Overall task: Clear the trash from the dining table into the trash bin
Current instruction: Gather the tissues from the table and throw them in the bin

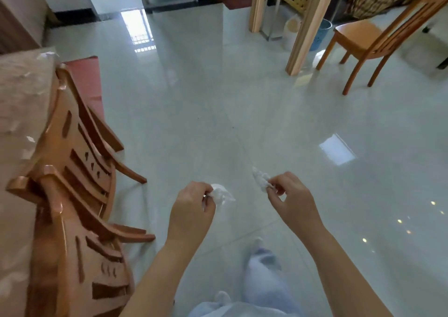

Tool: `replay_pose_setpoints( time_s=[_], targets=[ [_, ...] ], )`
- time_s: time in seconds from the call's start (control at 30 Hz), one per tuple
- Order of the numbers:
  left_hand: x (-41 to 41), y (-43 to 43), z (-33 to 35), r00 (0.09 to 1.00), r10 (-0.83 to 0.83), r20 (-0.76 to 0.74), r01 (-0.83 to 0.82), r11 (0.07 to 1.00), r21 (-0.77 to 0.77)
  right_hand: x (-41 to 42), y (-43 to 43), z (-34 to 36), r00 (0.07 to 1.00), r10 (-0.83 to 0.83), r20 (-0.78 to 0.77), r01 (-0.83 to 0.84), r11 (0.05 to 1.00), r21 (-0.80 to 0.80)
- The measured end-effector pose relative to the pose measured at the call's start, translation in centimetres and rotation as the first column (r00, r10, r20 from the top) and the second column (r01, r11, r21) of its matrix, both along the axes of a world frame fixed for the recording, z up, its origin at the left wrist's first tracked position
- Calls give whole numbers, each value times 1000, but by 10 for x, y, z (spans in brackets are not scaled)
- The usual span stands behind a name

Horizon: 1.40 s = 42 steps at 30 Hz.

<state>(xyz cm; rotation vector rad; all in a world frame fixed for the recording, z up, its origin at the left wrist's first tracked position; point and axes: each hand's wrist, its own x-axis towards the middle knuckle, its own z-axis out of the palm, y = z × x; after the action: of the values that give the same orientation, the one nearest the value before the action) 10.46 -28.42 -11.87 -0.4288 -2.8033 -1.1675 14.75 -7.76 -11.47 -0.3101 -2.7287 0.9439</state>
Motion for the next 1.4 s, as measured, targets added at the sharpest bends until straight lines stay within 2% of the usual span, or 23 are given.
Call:
replay_pose_setpoints(
  time_s=[0.1,0.17,0.27,0.5,0.73,0.97,1.13,1.4],
  targets=[
    [-28,8,1,1000,27,2,-27,998,-51,-38,6,-2,999,45,-17,-44,999,21],
    [-131,39,-12,993,119,5,-118,992,-39,-157,44,-14,991,124,-38,-124,992,2],
    [-167,50,0,991,130,30,-127,989,-75,-196,55,-4,991,132,-27,-131,991,26],
    [-315,65,23,964,265,3,-263,960,-93,-386,72,16,963,265,-51,-266,964,3],
    [-437,14,6,898,436,66,-431,899,-73,-537,7,-4,875,483,17,-483,875,-27],
    [-596,-74,13,849,528,34,-527,849,-45,-717,-87,10,813,581,41,-582,813,3],
    [-696,-134,23,814,581,-5,-581,813,-47,-833,-156,29,771,636,-20,-635,772,32],
    [-841,-188,0,763,646,22,-644,762,-65,-991,-211,-1,738,674,26,-675,738,15]
  ],
)
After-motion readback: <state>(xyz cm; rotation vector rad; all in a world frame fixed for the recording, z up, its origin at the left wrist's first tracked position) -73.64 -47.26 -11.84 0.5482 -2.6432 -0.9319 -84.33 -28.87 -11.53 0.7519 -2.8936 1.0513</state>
